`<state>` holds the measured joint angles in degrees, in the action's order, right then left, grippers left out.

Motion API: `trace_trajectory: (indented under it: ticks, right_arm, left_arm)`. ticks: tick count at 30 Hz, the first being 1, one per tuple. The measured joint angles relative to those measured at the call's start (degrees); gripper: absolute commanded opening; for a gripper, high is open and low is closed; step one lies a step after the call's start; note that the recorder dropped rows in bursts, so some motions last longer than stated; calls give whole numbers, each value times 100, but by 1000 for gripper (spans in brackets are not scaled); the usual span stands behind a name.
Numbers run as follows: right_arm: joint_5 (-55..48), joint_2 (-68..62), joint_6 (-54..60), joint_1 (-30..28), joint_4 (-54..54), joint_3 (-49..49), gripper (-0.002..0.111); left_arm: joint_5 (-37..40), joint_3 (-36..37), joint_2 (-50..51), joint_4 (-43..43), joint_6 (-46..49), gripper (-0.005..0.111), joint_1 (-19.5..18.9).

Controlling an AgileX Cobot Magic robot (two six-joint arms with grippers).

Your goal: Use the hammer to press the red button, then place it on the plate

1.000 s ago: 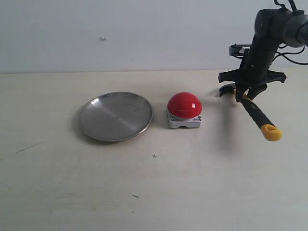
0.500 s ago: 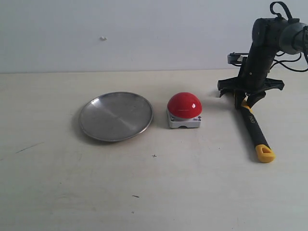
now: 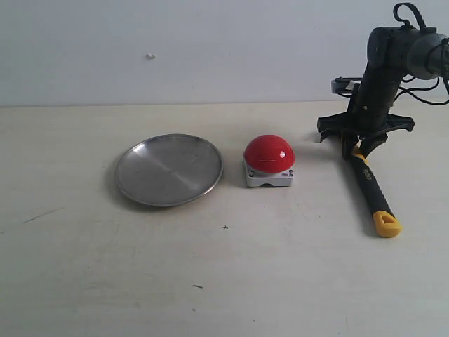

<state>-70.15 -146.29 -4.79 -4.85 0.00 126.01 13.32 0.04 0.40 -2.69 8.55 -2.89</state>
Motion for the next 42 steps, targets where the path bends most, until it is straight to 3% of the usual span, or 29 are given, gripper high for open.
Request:
trace_trajectory:
  ticks: [11,18,25,29,31,33,36,42]
  right_arm:
    - [418,-36,-60,0,0,0,26]
    - [553,-74,-70,0,0,11,47]
    - [773,-74,-70,0,0,11,48]
    - [1107,-122,-70,0,0,11,39]
    - [1176,-135,-83,0,0,11,24]
    - [1187,-135,-108,0,0,19,2]
    - [1133,-145,-124,0,-31,34,0]
    - [814,-28,-124,0,0,9,0]
  left_arm:
    - [-260,0,0,0,0,0,0]
    - [-390,0,0,0,0,0,0]
    - [-390,0,0,0,0,0,0]
    - [-390,0,0,10,0,0,0]
    - [-395,0,0,10,0,0,0]
    - [-395,0,0,10,0,0,0]
    - [-395,0,0,26,-229,0,0]
    - [-546,0,0,415,-1805,0,0]
